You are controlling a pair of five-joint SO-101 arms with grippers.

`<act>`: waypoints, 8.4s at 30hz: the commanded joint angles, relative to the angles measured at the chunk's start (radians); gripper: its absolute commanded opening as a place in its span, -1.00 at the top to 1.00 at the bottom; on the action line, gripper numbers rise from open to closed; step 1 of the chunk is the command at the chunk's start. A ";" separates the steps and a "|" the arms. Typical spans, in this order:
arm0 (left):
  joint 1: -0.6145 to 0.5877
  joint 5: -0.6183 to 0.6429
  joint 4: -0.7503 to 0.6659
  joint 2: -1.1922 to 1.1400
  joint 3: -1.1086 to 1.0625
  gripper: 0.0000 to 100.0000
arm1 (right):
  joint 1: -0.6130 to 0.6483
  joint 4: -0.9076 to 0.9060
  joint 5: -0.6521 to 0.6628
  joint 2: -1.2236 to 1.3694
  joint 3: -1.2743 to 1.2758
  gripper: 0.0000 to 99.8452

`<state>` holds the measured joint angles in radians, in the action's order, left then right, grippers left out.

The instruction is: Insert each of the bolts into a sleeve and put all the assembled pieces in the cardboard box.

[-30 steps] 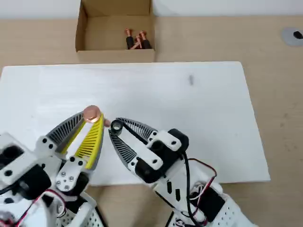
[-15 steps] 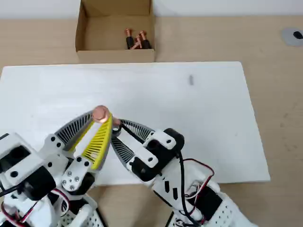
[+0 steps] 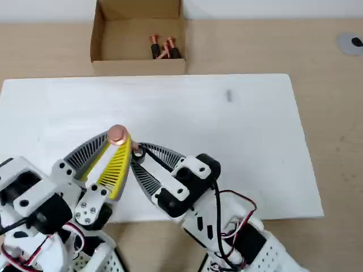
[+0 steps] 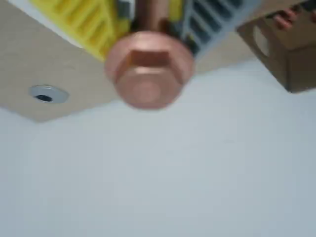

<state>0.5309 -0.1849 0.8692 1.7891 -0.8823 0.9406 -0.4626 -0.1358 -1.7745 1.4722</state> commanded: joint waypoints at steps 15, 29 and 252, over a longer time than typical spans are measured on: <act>-0.012 0.015 0.002 0.005 -0.020 0.99 | 0.019 0.023 -0.009 -0.002 -0.002 0.98; -0.012 0.068 0.002 0.004 -0.041 0.99 | 0.019 0.023 -0.009 -0.002 0.001 0.98; -0.681 -0.014 0.390 0.031 -0.710 0.97 | -0.682 -0.658 0.074 -0.002 0.022 0.98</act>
<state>-0.1243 -0.1972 1.2743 1.8136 -1.5973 0.2746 -1.0994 -0.0698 -1.6517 1.4400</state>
